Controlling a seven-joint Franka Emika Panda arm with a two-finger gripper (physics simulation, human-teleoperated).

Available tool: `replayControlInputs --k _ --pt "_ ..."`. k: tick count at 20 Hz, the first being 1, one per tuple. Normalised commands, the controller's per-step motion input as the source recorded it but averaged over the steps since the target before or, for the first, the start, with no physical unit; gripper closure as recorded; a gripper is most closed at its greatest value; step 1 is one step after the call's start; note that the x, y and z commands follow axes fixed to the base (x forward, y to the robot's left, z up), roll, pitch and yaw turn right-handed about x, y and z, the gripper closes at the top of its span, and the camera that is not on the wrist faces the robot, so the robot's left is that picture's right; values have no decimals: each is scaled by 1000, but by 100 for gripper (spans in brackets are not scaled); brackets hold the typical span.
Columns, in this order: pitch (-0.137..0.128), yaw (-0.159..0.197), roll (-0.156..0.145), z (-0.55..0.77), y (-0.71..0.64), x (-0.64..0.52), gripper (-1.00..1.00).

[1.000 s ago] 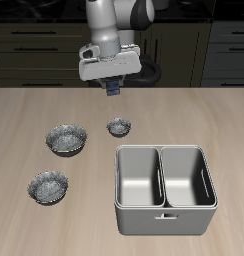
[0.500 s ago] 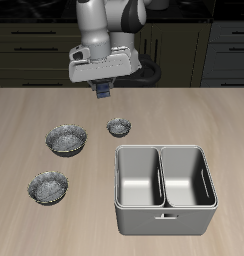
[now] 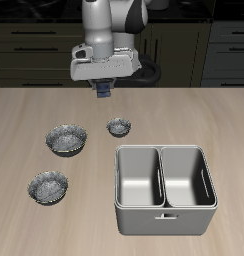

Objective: Place the cream cheese in the smallest bowl

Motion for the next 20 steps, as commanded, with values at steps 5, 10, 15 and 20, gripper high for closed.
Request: replayControlInputs --k 5,10,15,20 --pt "6 -5 11 -86 147 19 100" --pt "-7 29 -42 -89 157 6 100" --pt "-2 12 -5 -65 163 -14 100" --pt "6 1 -1 -43 50 0 100"
